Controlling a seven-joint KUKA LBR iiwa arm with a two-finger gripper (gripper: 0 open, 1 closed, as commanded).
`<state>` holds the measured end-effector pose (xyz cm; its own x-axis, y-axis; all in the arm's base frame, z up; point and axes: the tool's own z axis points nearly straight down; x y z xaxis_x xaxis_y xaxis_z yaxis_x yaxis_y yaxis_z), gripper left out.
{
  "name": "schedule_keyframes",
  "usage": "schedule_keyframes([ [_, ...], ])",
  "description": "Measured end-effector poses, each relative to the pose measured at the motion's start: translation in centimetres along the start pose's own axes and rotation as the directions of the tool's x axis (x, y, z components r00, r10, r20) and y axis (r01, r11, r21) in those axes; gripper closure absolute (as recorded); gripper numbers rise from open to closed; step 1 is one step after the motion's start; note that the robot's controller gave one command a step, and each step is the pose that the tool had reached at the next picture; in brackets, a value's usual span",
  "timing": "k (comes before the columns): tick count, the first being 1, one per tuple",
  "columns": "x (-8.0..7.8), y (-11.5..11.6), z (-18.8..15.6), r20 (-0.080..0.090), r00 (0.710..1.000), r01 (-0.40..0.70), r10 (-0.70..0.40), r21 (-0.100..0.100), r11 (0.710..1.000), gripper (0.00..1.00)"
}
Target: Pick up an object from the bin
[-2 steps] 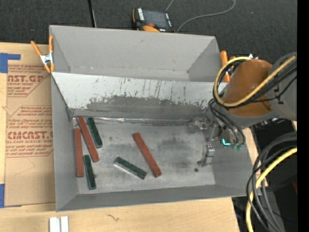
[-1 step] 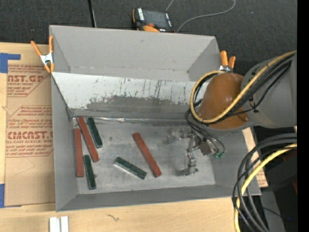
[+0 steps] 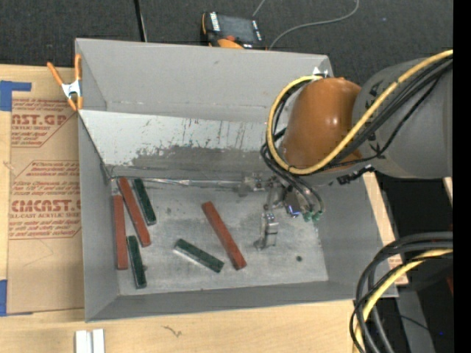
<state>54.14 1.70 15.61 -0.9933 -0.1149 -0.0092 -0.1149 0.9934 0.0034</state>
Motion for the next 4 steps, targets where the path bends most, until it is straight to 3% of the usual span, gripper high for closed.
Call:
schedule_keyframes([
  [1,4.3,6.5,8.3,-0.013,0.993,-0.114,0.114,0.0,0.993,0.0],
  [2,4.1,6.1,8.0,-0.009,0.993,-0.118,0.118,0.004,0.993,1.0],
  [3,3.8,6.4,8.4,-0.002,0.993,0.119,-0.119,0.003,0.993,1.0],
  [4,1.3,8.4,-12.0,0.002,0.943,0.332,-0.332,0.003,0.943,1.0],
])
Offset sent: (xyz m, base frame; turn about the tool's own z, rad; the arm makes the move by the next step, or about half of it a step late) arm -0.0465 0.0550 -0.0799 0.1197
